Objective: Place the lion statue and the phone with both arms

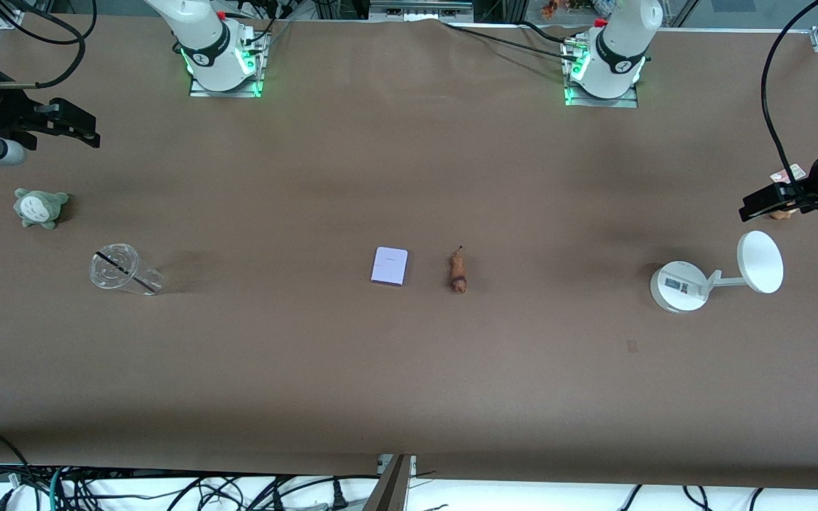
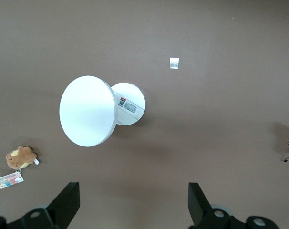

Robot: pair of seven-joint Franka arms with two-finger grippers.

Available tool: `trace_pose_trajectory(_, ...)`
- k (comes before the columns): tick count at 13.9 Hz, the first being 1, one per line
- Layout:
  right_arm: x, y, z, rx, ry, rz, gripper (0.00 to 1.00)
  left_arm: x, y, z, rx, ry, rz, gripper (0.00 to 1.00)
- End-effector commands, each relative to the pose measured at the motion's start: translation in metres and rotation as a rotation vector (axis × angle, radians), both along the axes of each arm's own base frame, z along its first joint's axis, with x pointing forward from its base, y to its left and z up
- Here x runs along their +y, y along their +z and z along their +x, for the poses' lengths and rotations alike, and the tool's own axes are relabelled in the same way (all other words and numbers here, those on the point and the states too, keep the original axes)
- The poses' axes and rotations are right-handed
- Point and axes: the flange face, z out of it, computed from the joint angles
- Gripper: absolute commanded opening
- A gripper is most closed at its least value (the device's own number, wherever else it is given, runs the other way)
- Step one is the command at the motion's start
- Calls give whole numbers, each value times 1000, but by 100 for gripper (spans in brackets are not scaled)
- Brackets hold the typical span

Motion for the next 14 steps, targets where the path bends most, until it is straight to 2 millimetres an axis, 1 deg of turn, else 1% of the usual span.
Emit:
trace_pose_trajectory(1, 0, 2, -9, -19, 6, 11, 100, 1, 6, 3, 6, -12, -35, 100)
trace_pose_trajectory(3, 3, -2, -2, -2, 17, 11, 100, 0, 6, 3, 6, -13, -34, 100)
trace_pose_trajectory(5, 2, -4, 6, 8, 17, 10, 100, 0, 7, 3, 5, -13, -33, 100)
trace_pose_trajectory(8, 3, -4, 7, 13, 18, 10, 100, -5, 3, 5, 13, -20, -34, 100)
trace_pose_trajectory(9, 3, -5, 8, 15, 18, 12, 100, -6, 7, 8, 2, -23, -34, 100)
trace_pose_trajectory(11, 3, -3, 9, 11, 20, 11, 100, -11, 5, 14, 21, -32, -42, 100)
trace_pose_trajectory(12, 3, -4, 9, 13, 20, 10, 100, -17, 2, 15, 27, -30, -54, 100)
trace_pose_trajectory(14, 3, -10, 12, 21, 20, 13, 100, -36, -4, 18, 36, -43, -85, 100)
